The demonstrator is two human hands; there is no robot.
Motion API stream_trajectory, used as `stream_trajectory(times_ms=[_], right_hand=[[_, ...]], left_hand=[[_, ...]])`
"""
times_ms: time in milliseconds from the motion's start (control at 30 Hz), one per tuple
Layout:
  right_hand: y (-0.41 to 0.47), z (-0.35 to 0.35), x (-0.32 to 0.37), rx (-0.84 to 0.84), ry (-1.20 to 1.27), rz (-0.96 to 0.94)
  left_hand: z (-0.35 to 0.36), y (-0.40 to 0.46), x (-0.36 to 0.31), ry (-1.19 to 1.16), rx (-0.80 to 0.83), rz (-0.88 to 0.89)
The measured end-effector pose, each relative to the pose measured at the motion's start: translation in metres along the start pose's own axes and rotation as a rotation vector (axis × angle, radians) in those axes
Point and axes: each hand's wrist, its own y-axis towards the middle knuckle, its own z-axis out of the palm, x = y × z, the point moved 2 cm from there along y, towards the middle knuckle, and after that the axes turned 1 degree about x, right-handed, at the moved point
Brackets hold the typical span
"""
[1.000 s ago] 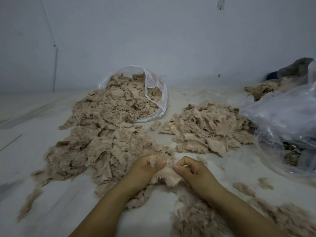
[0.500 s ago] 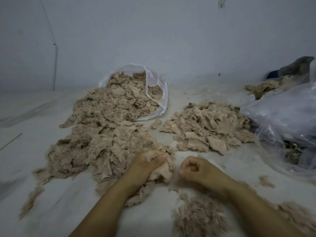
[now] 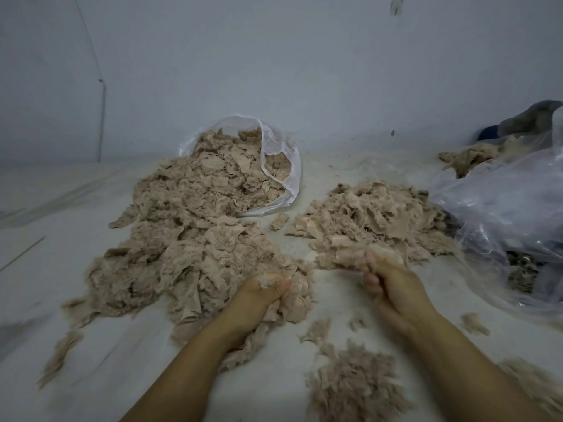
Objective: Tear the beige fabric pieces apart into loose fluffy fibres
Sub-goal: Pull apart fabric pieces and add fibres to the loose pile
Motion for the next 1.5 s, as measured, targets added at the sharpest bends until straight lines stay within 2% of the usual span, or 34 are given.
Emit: stream_trajectory(times_ms=[33,67,133,233,300,400,567,633,733,900,1000,1100,1133,1200,1333,1433,1500], right_hand=[[0.002,-0.002,0.002,-0.006,0.149,0.037],[0.002,-0.003,0.000,0.016,0.195,0.101],[-0.005,0.004,-0.011,0.121,0.006,0.232],[-0.019,0.026,-0.031,0.335,-0.344,0.281],[-0.025,0.036,-0.041,0.348,-0.540,0.256],[-0.028,0.041,-0.048,0.304,-0.777,0.141],[-0.026,0.035,-0.039,0.286,-0.661,0.177],[-0.025,0.030,-0.036,0.275,-0.668,0.178],[-0.021,0.024,-0.035,0.224,-0.648,0.193],[-0.021,0.024,-0.036,0.230,-0.587,0.196],[-0.021,0.022,-0.037,0.244,-0.481,0.185],[-0.020,0.023,-0.038,0.242,-0.358,0.193],[-0.019,0.024,-0.039,0.234,-0.314,0.204],[-0.019,0.025,-0.040,0.240,-0.249,0.229],[-0.024,0.027,-0.038,0.272,-0.238,0.164],[-0.021,0.024,-0.039,0.208,-0.263,0.116],[-0.019,0.024,-0.039,0.175,-0.299,0.137]], left_hand=[[-0.001,0.001,0.002,-0.008,-0.029,0.000],[0.000,0.002,0.003,-0.015,-0.062,0.000],[0.005,0.003,0.005,-0.029,-0.099,0.002],[0.015,0.003,0.004,0.031,-0.074,0.098],[0.019,0.003,0.001,0.063,-0.092,0.177],[0.021,0.005,0.001,0.057,-0.118,0.193],[0.001,0.012,0.009,0.177,-0.129,0.086],[-0.014,0.015,0.013,0.417,-0.101,0.029],[-0.024,0.019,0.019,0.825,0.026,-0.020],[-0.018,0.009,0.013,1.020,-0.133,-0.055],[-0.015,0.005,0.002,0.863,-0.143,0.002],[0.003,0.004,-0.006,0.737,0.106,0.020],[0.008,0.005,-0.003,0.681,0.144,0.029],[0.015,0.010,0.004,0.500,0.051,0.045],[0.020,0.018,0.012,0.347,-0.073,0.003],[0.014,0.019,0.015,-0.073,-0.201,-0.131],[0.009,0.021,0.019,-0.143,-0.243,-0.166]])
